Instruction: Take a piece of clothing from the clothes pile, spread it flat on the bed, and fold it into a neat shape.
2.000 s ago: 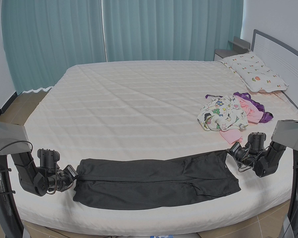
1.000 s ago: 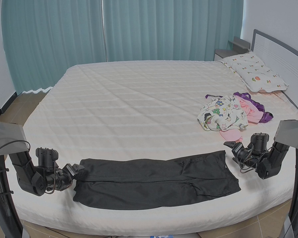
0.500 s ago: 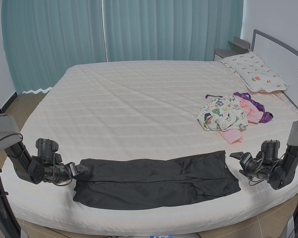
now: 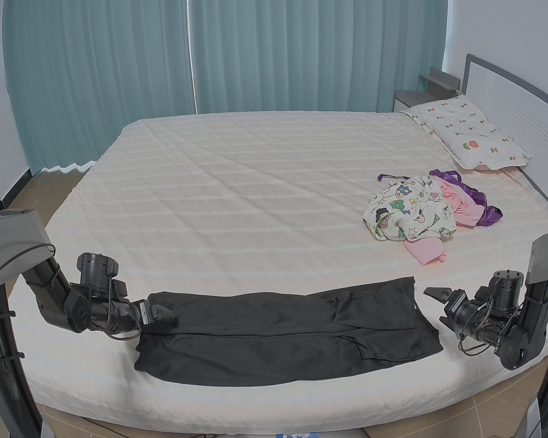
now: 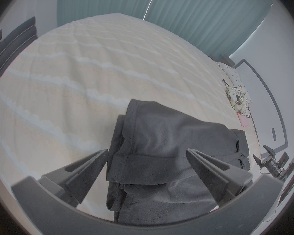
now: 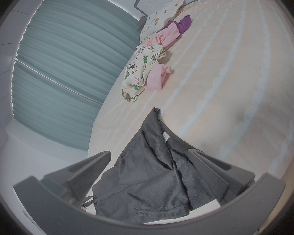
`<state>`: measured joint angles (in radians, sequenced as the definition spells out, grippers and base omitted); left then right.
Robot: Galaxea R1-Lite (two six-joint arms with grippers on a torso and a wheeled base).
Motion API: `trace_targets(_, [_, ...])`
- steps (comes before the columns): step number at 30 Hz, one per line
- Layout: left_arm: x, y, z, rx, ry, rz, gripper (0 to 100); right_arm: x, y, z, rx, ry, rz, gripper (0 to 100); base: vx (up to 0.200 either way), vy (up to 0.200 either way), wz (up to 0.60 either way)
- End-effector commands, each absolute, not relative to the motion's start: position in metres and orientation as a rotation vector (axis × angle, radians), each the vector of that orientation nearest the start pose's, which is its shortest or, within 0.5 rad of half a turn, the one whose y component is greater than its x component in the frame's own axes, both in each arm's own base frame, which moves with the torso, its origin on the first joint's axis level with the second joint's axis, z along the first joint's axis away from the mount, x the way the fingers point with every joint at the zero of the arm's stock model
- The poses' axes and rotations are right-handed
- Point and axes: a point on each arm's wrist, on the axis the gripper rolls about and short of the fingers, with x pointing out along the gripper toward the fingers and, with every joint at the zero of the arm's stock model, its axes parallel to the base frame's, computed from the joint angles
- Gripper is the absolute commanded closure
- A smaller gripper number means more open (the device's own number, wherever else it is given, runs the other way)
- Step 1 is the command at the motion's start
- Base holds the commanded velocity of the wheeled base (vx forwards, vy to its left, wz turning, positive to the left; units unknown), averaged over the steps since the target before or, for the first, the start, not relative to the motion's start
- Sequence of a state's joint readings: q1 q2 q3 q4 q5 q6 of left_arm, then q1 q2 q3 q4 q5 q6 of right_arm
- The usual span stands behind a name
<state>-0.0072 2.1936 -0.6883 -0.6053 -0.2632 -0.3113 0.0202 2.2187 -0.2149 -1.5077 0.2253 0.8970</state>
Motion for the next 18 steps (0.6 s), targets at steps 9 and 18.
trace_targets(9, [0.3248, -0.008, -0.019, -0.382, 0.966, -0.123, 0, 0.2649, 0.0112, -0.0021, 0.925, 0.584, 0.001, 0, 0.0, 0.0, 0.0])
trace_targets(18, [0.3266, -0.012, -0.0237, -0.373, 0.974, -0.135, 0, 0.2646, 0.0112, -0.0022, 0.928, 0.586, 0.001, 0, 0.0, 0.0, 0.0])
